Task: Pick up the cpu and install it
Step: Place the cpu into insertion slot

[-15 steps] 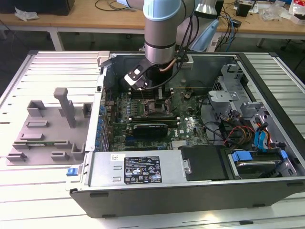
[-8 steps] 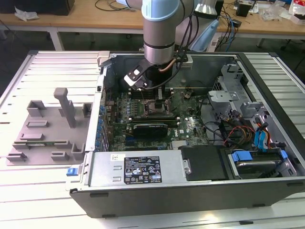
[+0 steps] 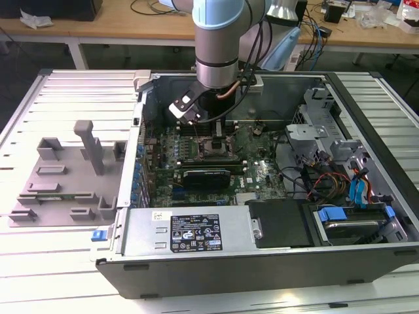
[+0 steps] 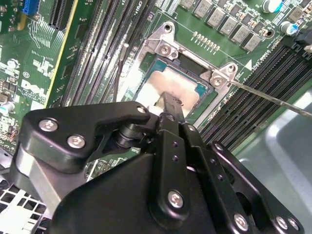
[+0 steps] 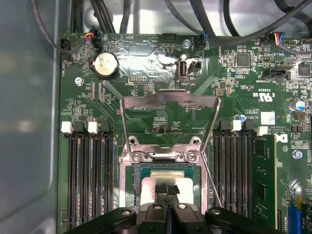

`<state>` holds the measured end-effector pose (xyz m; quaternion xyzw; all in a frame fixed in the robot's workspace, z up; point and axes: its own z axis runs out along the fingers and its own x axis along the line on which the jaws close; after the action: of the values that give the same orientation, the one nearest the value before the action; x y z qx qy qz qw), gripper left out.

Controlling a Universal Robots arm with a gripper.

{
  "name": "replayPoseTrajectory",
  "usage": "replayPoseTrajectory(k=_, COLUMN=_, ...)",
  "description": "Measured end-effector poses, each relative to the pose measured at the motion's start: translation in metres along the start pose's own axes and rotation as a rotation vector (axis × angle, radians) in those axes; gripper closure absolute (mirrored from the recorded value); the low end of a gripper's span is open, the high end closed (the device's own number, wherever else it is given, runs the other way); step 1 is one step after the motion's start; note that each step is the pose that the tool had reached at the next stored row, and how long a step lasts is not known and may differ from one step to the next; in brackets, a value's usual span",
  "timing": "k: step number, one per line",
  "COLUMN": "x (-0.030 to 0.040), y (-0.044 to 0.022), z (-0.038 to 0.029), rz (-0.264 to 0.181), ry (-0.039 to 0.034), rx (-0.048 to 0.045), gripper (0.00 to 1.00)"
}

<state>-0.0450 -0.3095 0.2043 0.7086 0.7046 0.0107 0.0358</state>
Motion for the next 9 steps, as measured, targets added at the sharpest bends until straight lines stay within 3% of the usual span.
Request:
replayPoseTrajectory(k=4, x=-0.0003, y=-0.0003, z=0.0004, rz=0.000, ry=0.0036, rx=0.0000, gripper=0.89)
replayPoseTrajectory(k=5, x=-0.0002, y=-0.0003, z=0.0006, rz=0.001, ry=0.0126, rx=-0.0001, gripper=0.89)
replayPoseTrajectory(k=6, x=-0.0001, y=-0.0003, z=0.0009, rz=0.002, ry=0.0277, rx=-0.0007, gripper=0.89)
replayPoseTrajectory(k=7, x=0.0000, y=-0.0003, z=0.0011, rz=0.003, ry=0.0359, rx=-0.0013, gripper=0.89)
replayPoseTrajectory(k=9, x=0.0000, y=-0.0002, z=0.0012, rz=0.003, ry=0.0378, rx=-0.0015, gripper=0.89)
